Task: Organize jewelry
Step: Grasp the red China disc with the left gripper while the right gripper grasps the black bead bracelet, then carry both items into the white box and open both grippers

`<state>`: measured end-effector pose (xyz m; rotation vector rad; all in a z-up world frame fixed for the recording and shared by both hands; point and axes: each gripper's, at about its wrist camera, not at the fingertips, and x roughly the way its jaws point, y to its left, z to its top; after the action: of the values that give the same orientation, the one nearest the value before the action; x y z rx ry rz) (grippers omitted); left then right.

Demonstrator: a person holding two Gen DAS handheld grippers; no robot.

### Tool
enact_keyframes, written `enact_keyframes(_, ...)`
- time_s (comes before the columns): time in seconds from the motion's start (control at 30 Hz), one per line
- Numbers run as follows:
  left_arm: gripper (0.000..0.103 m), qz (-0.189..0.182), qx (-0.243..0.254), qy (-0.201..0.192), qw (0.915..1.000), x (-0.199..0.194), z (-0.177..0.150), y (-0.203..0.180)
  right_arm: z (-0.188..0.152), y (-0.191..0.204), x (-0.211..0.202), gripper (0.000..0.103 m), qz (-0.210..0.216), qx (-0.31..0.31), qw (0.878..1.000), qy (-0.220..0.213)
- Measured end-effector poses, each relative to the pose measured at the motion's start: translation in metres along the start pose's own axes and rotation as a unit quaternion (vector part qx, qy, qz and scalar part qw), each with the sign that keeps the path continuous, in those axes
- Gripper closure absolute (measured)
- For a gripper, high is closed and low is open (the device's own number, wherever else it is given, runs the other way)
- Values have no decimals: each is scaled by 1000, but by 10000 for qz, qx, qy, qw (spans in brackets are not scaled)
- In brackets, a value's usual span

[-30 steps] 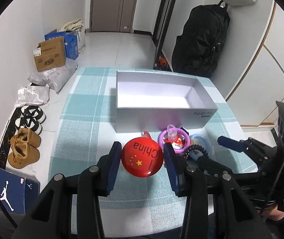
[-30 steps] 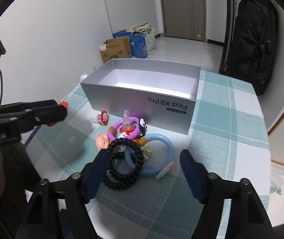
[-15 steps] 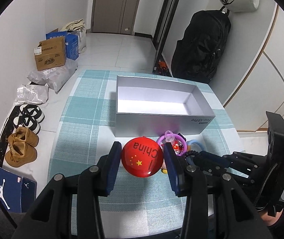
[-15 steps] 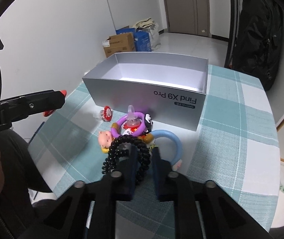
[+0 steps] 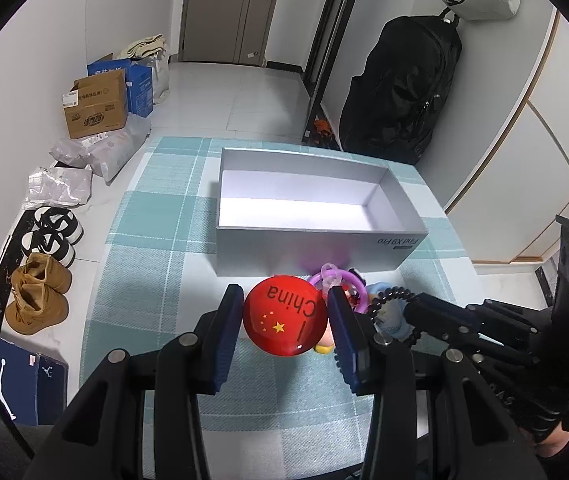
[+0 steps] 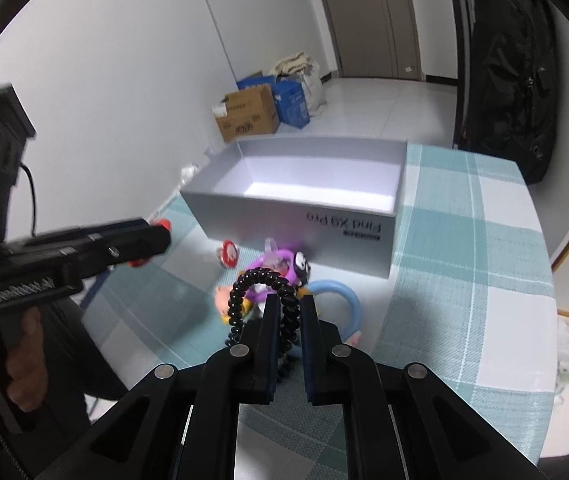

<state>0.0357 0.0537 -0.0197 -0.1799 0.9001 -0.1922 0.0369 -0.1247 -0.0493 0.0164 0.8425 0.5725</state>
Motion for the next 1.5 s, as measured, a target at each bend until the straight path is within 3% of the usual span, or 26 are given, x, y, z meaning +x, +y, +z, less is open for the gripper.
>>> enact_keyframes(0.23,66,-158,-145,-36,9998,4,15,-1,26,-12,-24,94,229,328,9973,-609)
enact_keyframes(0.4,66,-354,-153,-165,9991,3,38,-5,52,-20,-29,94,278,263,9961,-797)
enact_keyframes(0.77,66,-250,278,-76,9993,36,71,-8,87,-43,-2,94,334,339,9968,-635)
enact_keyframes(1.03,66,-446,32,286,9986,63,76,4,102,-53,28,94,391,404,9975,-421)
enact_keyframes(1.13,66,-368,73,319,9988,67,81,0,102,-56,37,94,417,411,9978,-324)
enact_keyframes(1.5,65,-623,-102,402,9972,78,86,4,99,-60,51,92,399,525,9976,-192)
